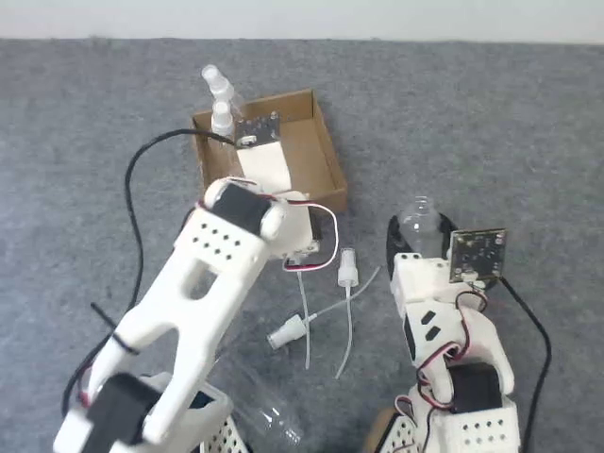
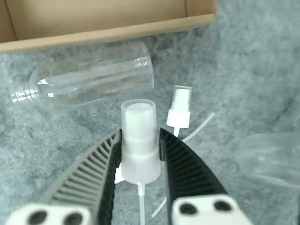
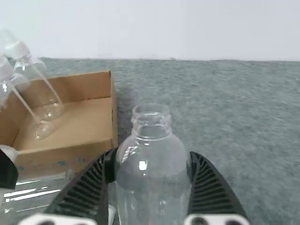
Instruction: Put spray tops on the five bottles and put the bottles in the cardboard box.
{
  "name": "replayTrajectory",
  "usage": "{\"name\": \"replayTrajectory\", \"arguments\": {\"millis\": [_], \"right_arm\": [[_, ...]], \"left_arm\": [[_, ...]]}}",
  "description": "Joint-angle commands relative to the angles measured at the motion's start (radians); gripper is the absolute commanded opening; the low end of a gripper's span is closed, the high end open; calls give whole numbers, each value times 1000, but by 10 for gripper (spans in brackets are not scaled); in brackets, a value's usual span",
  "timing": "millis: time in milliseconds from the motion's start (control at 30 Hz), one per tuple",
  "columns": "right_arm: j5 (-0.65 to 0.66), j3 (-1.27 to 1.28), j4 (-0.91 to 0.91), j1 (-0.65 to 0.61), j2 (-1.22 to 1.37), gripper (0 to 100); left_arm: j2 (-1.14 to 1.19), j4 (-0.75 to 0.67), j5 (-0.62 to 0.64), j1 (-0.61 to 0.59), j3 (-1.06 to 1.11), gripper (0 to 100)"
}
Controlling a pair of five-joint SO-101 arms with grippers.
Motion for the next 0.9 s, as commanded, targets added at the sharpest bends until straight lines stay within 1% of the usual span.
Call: {"name": "replayTrajectory", "arguments": {"millis": [0, 200, 333, 433, 500, 600, 700, 867], "right_arm": [[2, -12, -25, -45, -22, 65], [2, -9, -18, -99, -22, 65], [15, 17, -27, -156, -22, 65], [95, 23, -24, -208, -22, 65], [126, 40, -27, -231, -22, 65], [133, 48, -27, -243, -22, 65], [135, 48, -27, -243, -22, 65], [135, 49, -27, -243, -22, 65]], "left_arm": [[-135, -54, 11, -23, 21, 11], [-272, -207, 11, -149, 148, 11], [-377, -267, 11, -178, 223, 11], [-459, -287, 12, -184, 259, 11], [-512, -293, 12, -184, 274, 11], [-586, -293, 17, -184, 295, 11], [-655, -293, 60, -192, 315, 11], [-749, -295, 69, -269, 325, 11]]}}
